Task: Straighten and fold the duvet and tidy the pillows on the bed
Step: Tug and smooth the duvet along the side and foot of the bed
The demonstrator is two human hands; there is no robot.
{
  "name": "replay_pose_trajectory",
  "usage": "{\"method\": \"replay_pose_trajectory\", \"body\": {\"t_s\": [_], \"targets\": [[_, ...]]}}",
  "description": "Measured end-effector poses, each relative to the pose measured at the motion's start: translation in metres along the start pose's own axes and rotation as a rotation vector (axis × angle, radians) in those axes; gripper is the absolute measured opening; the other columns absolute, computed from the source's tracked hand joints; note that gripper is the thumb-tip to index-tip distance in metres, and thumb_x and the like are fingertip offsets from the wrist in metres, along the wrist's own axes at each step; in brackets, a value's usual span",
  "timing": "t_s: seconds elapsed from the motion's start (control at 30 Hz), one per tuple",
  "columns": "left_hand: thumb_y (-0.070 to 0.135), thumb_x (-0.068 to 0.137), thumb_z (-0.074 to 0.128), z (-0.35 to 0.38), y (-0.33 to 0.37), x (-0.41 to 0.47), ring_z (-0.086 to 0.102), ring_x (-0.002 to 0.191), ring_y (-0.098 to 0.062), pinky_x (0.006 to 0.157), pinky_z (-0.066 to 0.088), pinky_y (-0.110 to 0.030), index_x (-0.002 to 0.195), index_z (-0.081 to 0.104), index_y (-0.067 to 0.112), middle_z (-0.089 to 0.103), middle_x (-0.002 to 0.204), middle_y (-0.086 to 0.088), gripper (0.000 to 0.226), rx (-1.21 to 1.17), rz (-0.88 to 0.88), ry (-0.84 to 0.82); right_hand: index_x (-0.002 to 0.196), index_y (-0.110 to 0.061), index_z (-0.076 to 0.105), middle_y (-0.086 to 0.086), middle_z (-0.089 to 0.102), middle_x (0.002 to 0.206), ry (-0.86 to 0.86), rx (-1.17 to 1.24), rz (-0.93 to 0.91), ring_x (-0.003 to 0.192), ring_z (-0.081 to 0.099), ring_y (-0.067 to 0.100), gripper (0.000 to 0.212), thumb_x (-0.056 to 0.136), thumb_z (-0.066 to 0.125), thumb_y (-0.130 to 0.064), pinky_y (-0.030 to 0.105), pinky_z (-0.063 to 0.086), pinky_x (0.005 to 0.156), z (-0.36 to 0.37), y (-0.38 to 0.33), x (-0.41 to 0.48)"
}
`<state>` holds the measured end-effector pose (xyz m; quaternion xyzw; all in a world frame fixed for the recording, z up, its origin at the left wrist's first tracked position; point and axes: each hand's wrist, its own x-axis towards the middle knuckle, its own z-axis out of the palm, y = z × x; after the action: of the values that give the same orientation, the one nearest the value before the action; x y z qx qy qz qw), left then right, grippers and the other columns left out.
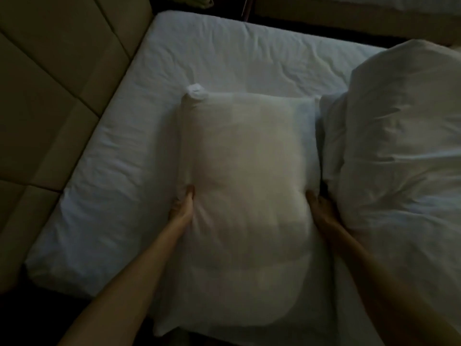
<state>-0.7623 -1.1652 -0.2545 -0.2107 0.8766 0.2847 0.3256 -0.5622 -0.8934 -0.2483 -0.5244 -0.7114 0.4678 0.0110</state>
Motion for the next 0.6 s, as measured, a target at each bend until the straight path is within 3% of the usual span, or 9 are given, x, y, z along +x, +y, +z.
{"method": "replay_pose_trajectory", "body": {"t_s": [0.07, 0.13, 0.3, 0.43, 0.5, 0.6], "targets": [[0.053, 0.096, 0.035, -0.01, 0.004, -0.01, 0.043, 0.128, -0.039, 0.104, 0.032, -0.038, 0.134, 0.042, -0.009, 0.044, 0.139, -0.03, 0.073, -0.047, 0.111, 0.011, 0.115, -0.006, 0.064, 0.016, 0.064, 0.117, 0.014, 0.089, -0.05, 0.107, 0.058, 0.024, 0.037, 0.101, 0.042, -0.032, 0.028, 0.041, 0.09, 0.001, -0.019, -0.012], [0.039, 0.1, 0.038, -0.029, 0.018, -0.034, 0.044, 0.127, -0.04, 0.102, 0.029, -0.036, 0.129, 0.046, -0.014, 0.045, 0.136, -0.034, 0.062, -0.09, 0.242, 0.107, 0.09, -0.01, 0.069, 0.009, 0.069, 0.086, 0.067, 0.162, -0.145, 0.081, 0.06, 0.018, 0.034, 0.101, 0.045, -0.031, 0.028, 0.045, 0.071, -0.008, -0.049, -0.027], [0.034, 0.101, 0.037, -0.086, 0.078, -0.102, 0.056, 0.11, -0.044, 0.087, 0.041, -0.043, 0.108, 0.059, -0.016, 0.056, 0.116, -0.039, 0.055, -0.16, 0.548, 0.247, 0.08, -0.002, 0.067, 0.005, 0.063, 0.071, 0.211, 0.192, -0.268, 0.061, 0.051, 0.01, 0.04, 0.1, 0.046, -0.03, 0.026, 0.038, 0.055, -0.081, -0.134, -0.069], [0.039, 0.101, 0.036, -0.103, 0.132, -0.18, 0.063, 0.085, -0.043, 0.064, 0.037, -0.039, 0.082, 0.061, -0.017, 0.062, 0.09, -0.039, 0.064, -0.24, 0.702, 0.248, 0.066, -0.013, 0.06, -0.003, 0.057, 0.06, 0.35, 0.195, -0.315, 0.057, 0.051, 0.009, 0.042, 0.099, 0.047, -0.035, 0.029, 0.038, 0.054, -0.17, -0.163, -0.102], [0.04, 0.101, 0.035, -0.095, 0.157, -0.224, 0.063, 0.087, -0.038, 0.065, 0.034, -0.032, 0.085, 0.062, -0.014, 0.064, 0.092, -0.033, 0.063, -0.291, 0.772, 0.181, 0.082, -0.011, 0.068, 0.003, 0.068, 0.074, 0.393, 0.169, -0.324, 0.07, 0.064, 0.017, 0.045, 0.095, 0.046, -0.047, 0.037, 0.052, 0.064, -0.228, -0.167, -0.112], [0.047, 0.099, 0.032, -0.067, 0.185, -0.295, 0.061, 0.091, -0.033, 0.071, 0.039, -0.031, 0.092, 0.063, -0.007, 0.065, 0.098, -0.026, 0.064, -0.273, 0.861, 0.085, 0.092, -0.014, 0.07, 0.006, 0.071, 0.085, 0.446, 0.103, -0.319, 0.08, 0.067, 0.023, 0.05, 0.092, 0.044, -0.056, 0.04, 0.055, 0.074, -0.321, -0.163, -0.122]]}}
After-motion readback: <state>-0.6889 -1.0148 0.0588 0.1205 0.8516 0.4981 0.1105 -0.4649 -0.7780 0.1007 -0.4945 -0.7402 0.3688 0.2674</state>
